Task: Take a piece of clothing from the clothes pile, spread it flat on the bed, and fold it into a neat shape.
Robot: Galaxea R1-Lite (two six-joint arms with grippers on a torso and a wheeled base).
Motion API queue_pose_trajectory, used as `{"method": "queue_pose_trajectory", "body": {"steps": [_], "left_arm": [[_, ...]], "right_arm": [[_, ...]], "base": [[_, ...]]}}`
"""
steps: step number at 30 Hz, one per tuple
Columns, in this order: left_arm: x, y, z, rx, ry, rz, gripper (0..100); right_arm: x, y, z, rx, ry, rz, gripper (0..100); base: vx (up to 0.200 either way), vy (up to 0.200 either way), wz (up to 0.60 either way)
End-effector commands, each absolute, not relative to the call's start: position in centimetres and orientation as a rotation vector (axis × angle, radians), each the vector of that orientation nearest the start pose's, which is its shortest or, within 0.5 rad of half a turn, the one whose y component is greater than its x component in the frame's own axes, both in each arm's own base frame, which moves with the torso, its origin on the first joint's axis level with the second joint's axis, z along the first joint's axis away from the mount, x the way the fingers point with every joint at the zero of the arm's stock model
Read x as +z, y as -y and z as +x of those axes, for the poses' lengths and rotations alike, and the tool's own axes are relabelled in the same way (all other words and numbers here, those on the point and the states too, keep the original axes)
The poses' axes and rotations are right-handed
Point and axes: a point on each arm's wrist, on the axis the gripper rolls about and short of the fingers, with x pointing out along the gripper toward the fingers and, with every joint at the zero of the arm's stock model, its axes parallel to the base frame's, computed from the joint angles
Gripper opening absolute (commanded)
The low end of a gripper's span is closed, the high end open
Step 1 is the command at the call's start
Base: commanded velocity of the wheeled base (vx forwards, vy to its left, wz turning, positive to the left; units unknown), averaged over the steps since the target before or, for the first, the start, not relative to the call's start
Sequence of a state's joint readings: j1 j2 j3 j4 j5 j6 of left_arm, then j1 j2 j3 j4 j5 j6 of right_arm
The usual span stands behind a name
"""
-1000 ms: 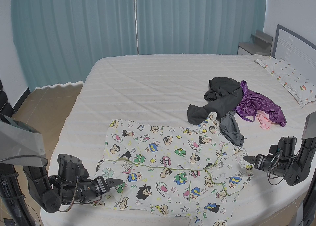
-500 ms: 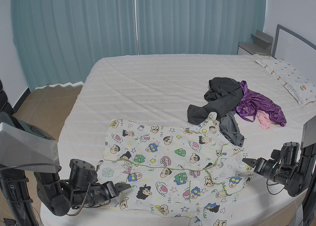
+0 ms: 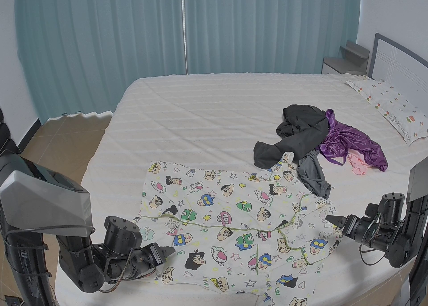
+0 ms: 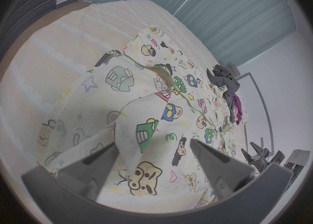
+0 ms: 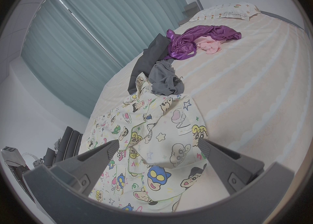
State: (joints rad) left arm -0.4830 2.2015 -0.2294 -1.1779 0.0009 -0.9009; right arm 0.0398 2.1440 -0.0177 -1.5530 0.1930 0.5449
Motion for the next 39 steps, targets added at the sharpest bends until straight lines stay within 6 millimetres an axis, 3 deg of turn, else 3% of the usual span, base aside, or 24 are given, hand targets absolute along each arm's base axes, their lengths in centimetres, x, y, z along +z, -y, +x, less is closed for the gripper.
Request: {"method": "queue_pose_trajectory", "body": {"steps": [1, 8, 19, 26, 39], "left_arm": [[-2.4, 11.6, 22.3, -0.040, -0.899, -0.632, 0], [-2.4, 11.1, 22.7, 0.020, -0.860, -0.625, 0], [-0.1, 8.6, 26.0, 0.007, -0.601, -0.592, 0], [-1.4, 6.1, 27.9, 0.046, -0.605, -0.590, 0], [-3.1, 5.1, 29.5, 0.079, -0.610, -0.593, 0]], "right_arm": [[0.9, -1.3, 22.0, 0.068, -0.612, 0.572, 100], [1.2, -1.4, 22.0, 0.077, -0.601, 0.570, 100], [1.9, -2.0, 21.6, 0.113, -0.588, 0.562, 100], [1.9, -2.3, 21.5, 0.123, -0.591, 0.559, 100], [1.9, -2.4, 21.5, 0.123, -0.592, 0.557, 100]], "base": [[0.000, 0.000, 0.00], [0.000, 0.000, 0.00], [0.000, 0.000, 0.00], [0.000, 0.000, 0.00], [0.000, 0.000, 0.00]]}}
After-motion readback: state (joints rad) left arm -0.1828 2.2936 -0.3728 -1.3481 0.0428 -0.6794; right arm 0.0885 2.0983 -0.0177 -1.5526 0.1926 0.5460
